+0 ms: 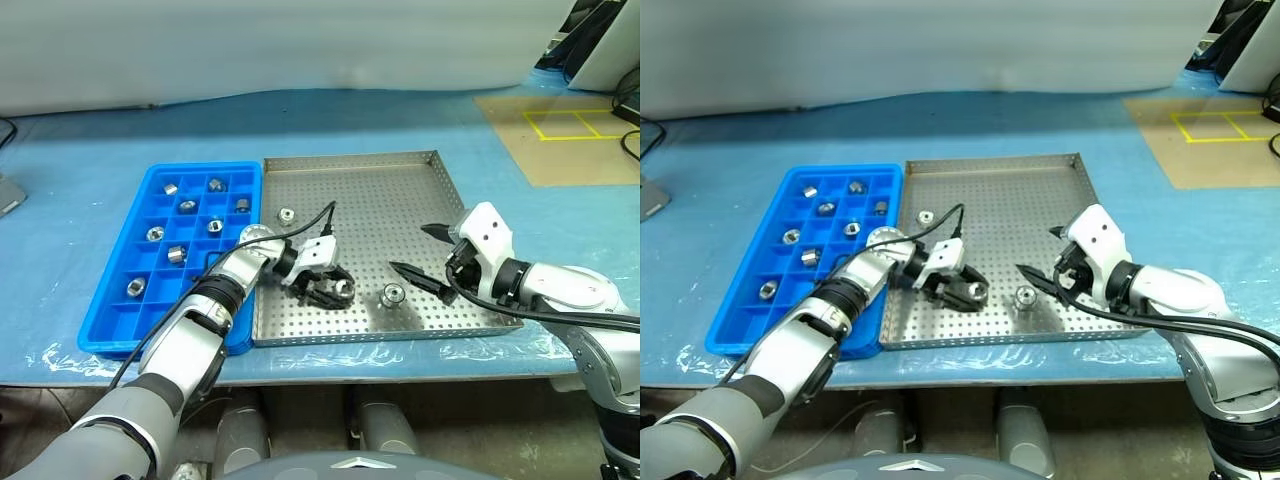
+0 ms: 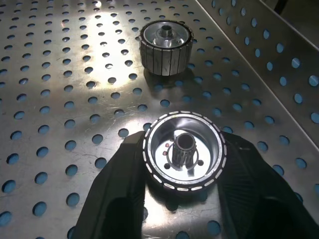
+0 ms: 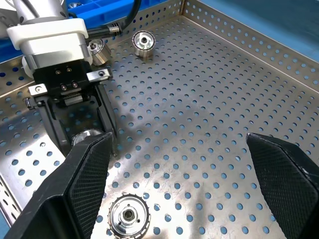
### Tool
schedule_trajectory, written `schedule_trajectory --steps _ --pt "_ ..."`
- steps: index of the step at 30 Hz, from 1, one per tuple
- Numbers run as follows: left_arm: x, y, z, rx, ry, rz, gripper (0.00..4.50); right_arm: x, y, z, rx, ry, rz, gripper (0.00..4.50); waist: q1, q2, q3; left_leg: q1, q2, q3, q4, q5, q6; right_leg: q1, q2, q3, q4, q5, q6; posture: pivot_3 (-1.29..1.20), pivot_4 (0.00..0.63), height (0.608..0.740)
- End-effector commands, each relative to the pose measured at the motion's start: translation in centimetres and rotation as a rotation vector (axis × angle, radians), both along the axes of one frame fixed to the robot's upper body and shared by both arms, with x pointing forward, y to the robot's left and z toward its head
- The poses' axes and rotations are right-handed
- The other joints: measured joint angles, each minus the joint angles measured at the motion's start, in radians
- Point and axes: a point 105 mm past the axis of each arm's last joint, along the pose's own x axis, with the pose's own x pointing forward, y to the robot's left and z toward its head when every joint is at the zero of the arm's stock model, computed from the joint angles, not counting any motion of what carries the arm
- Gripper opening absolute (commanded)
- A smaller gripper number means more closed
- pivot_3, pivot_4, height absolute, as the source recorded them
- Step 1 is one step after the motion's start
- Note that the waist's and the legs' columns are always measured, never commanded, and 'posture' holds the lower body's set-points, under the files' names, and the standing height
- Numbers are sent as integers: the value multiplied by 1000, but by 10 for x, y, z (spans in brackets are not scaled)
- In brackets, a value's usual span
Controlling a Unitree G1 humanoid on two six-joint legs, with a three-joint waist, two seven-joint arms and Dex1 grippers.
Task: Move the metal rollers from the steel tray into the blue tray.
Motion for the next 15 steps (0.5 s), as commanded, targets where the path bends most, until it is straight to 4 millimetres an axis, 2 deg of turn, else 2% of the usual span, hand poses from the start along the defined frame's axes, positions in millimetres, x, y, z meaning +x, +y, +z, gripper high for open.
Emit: schedule_trajectory --steps 1,9,12,15 --pt "1 2 -2 -20 -5 21 1792 1 5 9 4 -46 25 4500 1 0 0 0 0 0 0 0 0 0 0 0 0 0 0 -571 150 740" --pt "15 5 9 -40 -65 107 1763 1 17 8 21 -30 86 4500 2 0 0 0 0 0 0 0 0 0 0 0 0 0 0 -533 150 740" --pt "25 12 31 -93 -115 150 1763 -1 23 8 35 -11 132 4500 2 0 0 -1 1 0 0 0 0 -2 0 0 0 0 0 -492 150 740" --pt "27 20 46 -138 -133 180 1763 1 31 7 42 2 188 4500 5 0 0 -3 1 0 -1 0 0 -3 0 -1 0 0 0 -423 150 740"
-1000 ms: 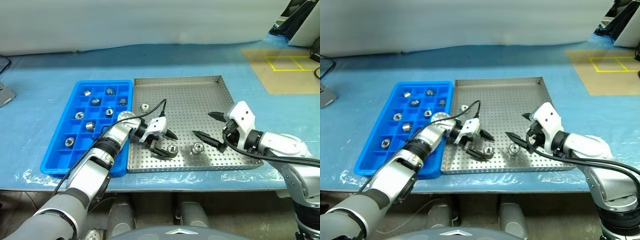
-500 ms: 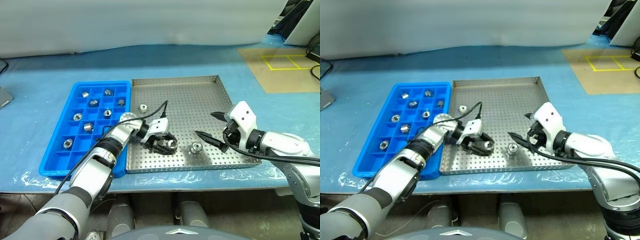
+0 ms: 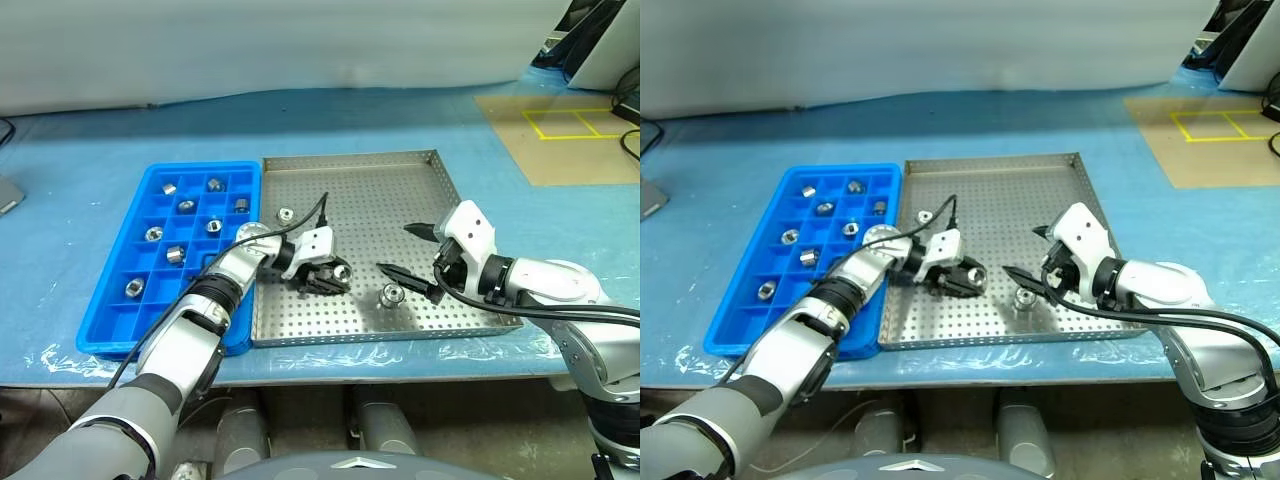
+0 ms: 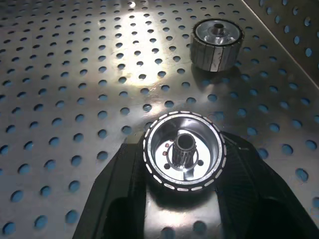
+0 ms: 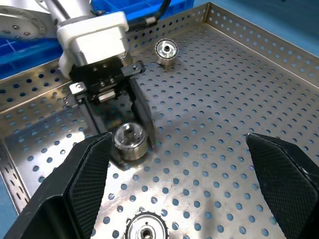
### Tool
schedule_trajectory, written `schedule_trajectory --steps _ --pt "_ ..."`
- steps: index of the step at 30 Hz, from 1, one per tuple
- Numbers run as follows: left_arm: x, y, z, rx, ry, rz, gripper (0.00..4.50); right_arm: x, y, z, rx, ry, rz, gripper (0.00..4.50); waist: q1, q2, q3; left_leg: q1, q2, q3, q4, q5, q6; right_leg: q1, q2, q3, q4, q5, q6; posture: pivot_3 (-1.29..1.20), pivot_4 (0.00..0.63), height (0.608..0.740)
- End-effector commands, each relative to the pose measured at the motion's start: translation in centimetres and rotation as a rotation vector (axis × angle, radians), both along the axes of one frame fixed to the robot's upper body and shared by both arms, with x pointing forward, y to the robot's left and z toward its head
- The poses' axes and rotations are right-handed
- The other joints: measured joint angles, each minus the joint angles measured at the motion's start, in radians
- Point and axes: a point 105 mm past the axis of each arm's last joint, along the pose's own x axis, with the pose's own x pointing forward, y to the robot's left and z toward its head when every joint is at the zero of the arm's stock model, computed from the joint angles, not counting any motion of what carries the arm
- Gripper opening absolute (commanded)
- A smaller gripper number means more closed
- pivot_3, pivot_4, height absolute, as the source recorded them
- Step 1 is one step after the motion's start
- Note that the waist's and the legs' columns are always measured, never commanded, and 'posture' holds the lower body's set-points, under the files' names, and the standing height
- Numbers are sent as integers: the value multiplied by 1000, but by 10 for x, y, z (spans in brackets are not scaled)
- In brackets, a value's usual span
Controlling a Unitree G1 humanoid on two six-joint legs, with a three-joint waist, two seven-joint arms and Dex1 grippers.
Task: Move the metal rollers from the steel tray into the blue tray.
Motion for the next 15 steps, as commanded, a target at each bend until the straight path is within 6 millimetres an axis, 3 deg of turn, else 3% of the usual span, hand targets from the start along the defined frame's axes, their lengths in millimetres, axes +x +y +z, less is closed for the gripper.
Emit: schedule_trajectory --steps 1,9,15 --pt "5 6 29 -90 -55 41 1763 1 14 8 19 -26 93 4500 4 0 0 0 0 0 0 0 0 0 0 0 0 0 0 -407 150 740" --pt "7 35 76 -221 -137 243 1763 32 49 15 46 -71 279 4500 34 0 0 -4 1 0 -1 1 -2 -6 -1 -2 3 0 -1 -140 150 740" --pt "8 93 81 -221 -252 526 1763 47 90 13 76 -81 472 4500 68 0 0 -7 2 -1 -4 2 -3 -10 0 -3 4 0 -1 91 150 740"
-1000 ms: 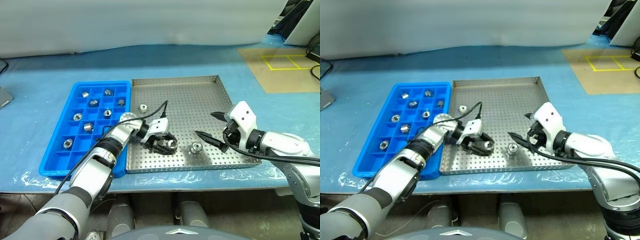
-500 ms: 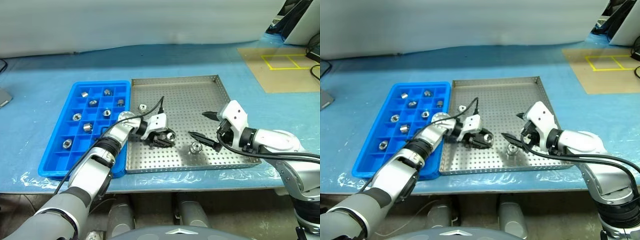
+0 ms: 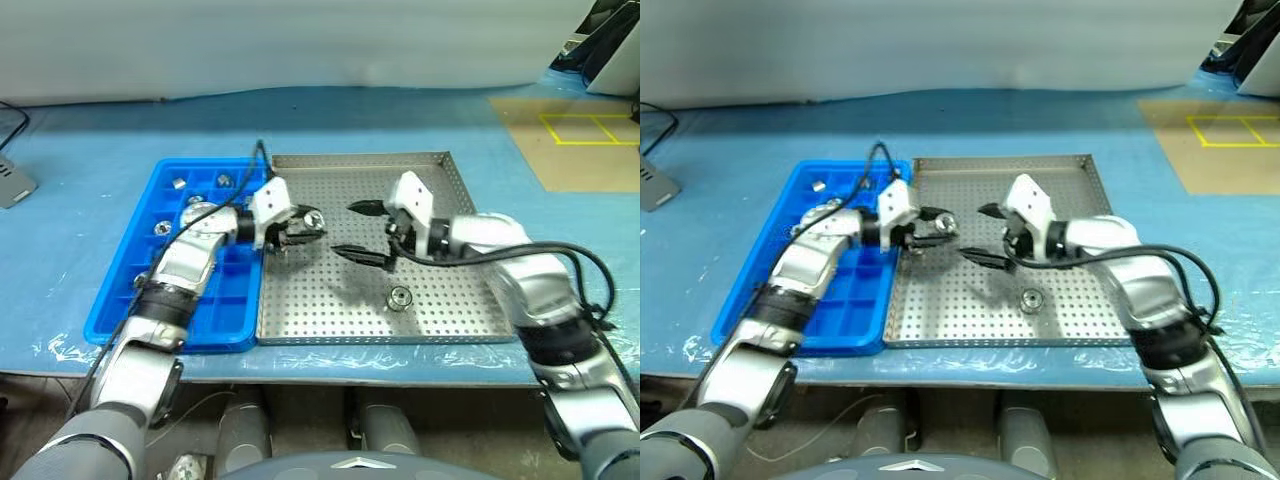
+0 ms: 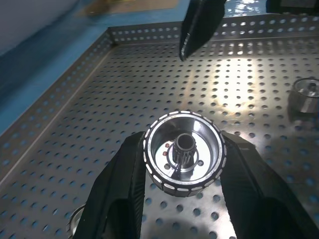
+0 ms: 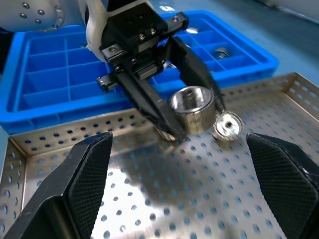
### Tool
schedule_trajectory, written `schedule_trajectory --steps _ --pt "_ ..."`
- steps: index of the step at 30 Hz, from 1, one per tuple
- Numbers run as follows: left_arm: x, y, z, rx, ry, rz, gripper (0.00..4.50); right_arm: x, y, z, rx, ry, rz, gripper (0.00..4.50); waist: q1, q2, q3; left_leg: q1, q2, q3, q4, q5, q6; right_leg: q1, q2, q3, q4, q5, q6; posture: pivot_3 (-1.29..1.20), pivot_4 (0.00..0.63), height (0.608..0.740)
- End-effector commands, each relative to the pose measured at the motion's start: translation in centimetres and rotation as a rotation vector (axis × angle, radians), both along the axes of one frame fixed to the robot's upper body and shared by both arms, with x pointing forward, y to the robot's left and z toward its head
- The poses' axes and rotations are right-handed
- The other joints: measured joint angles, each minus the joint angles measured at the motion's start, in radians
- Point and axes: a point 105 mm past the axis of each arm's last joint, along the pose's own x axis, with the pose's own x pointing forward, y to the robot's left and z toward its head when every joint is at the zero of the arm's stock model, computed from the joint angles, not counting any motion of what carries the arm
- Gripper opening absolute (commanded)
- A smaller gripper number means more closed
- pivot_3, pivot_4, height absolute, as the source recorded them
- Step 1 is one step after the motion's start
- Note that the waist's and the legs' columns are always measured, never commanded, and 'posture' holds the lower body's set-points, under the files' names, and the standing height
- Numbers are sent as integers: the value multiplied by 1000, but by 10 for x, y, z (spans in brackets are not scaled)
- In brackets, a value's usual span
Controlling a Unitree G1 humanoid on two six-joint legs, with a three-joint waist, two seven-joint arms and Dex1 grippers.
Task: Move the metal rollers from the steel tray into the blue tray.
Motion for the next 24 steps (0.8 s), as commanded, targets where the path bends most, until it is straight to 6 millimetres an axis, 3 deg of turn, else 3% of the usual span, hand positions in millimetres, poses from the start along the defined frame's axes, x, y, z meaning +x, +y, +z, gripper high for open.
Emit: schedule_trajectory --steps 1,4,11,18,24 --pt "3 41 13 -16 -92 198 1763 1 25 5 10 -42 135 4500 14 0 0 -1 0 0 -1 0 -1 -1 0 0 0 0 0 135 150 740" --pt "-2 75 15 -19 -110 347 1763 2 42 4 11 -45 228 4500 47 0 0 -5 1 -1 -1 1 -2 -5 0 -3 1 0 -1 216 150 740" --pt "-27 129 9 -33 -113 623 1763 4 69 5 22 -47 363 4500 120 -1 0 -7 3 -2 -1 1 -1 -6 -2 -4 1 -1 -1 377 150 740" --pt "-50 130 -1 -35 -65 654 1763 3 80 5 24 -51 426 4500 180 -1 1 -7 4 -4 0 2 -3 -5 -2 -5 2 -1 -1 420 150 740" --pt "-79 123 -22 7 81 562 1763 0 79 2 22 -48 429 4500 188 -1 1 -7 4 -4 -1 2 -4 -6 -2 -5 3 -1 -1 385 150 740"
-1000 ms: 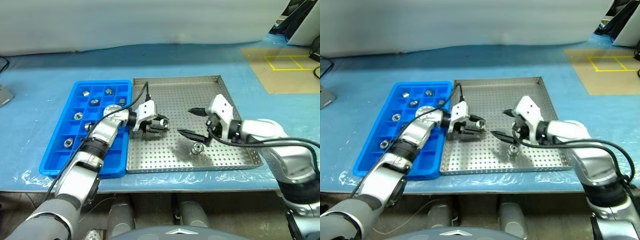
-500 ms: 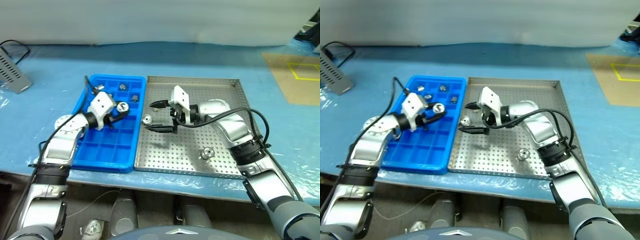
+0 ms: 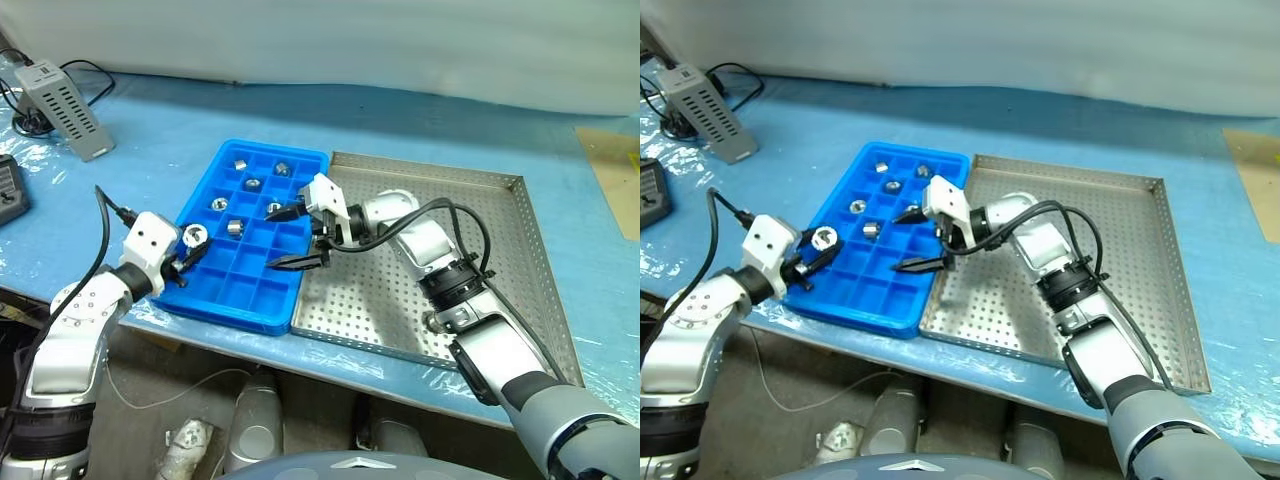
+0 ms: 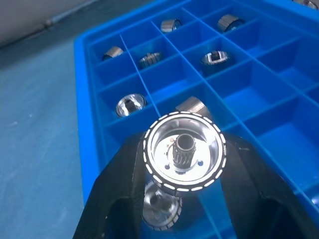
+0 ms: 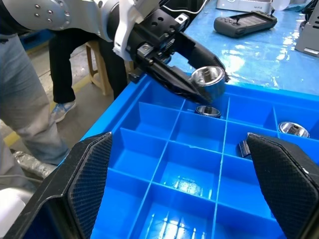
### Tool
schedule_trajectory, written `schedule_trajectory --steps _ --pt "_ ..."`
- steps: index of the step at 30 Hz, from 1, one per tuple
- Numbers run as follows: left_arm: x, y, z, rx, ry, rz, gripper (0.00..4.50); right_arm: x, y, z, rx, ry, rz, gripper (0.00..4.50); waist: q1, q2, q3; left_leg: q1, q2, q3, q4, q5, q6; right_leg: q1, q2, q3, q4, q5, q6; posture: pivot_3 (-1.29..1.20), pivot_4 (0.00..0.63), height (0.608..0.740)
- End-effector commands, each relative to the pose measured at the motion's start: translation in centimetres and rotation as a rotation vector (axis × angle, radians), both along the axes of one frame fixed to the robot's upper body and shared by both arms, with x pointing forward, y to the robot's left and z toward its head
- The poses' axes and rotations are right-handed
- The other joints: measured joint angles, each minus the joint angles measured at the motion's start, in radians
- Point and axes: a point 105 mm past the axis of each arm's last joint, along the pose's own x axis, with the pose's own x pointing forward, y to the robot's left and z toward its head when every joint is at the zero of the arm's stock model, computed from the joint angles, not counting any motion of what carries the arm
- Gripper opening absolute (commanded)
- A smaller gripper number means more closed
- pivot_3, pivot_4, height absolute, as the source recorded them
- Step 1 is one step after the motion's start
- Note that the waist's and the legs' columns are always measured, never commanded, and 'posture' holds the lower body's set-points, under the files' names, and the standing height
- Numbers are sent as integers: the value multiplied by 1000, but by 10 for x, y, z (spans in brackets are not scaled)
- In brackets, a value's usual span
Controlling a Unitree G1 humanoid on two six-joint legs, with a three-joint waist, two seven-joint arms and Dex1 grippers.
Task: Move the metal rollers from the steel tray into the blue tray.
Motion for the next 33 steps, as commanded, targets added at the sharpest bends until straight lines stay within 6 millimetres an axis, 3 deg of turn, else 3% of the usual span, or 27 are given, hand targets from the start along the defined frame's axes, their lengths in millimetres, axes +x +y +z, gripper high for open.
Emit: schedule_trajectory --steps 1,5,12,19,25,29,33 --pt "-18 -9 5 1 29 -86 1763 -3 0 10 24 -39 15 4500 -1 0 0 0 0 0 0 0 0 0 0 0 0 0 0 381 150 740" --pt "-23 -4 0 12 61 -85 1763 -3 -4 8 26 -34 -3 4500 1 0 0 0 2 0 -2 2 -3 -1 3 0 0 0 0 360 150 740" --pt "-13 -4 -7 19 99 -101 1763 -1 -7 7 30 -42 -41 4500 -4 0 0 2 2 0 -4 4 -6 -1 3 1 1 0 0 321 150 740" --pt "-11 -10 -7 36 138 -161 4022 3 -11 7 36 -49 -76 4500 -9 0 0 2 1 0 -5 4 -6 -2 3 1 1 0 0 289 150 740" --pt "5 -16 13 37 68 -198 4022 7 -16 8 42 -59 -111 4500 -17 0 0 2 0 0 -5 4 -7 -2 3 1 3 0 0 253 150 740" --pt "17 -36 37 -59 3 -262 4022 20 -24 8 65 -65 -214 4500 -27 0 0 3 -2 0 -3 5 -7 -2 3 1 5 0 0 207 150 740" --pt "12 -65 51 -150 -23 -414 4022 33 -34 0 88 -59 -344 4500 -43 0 0 4 -3 1 -3 5 -8 -2 3 3 7 0 0 175 150 740"
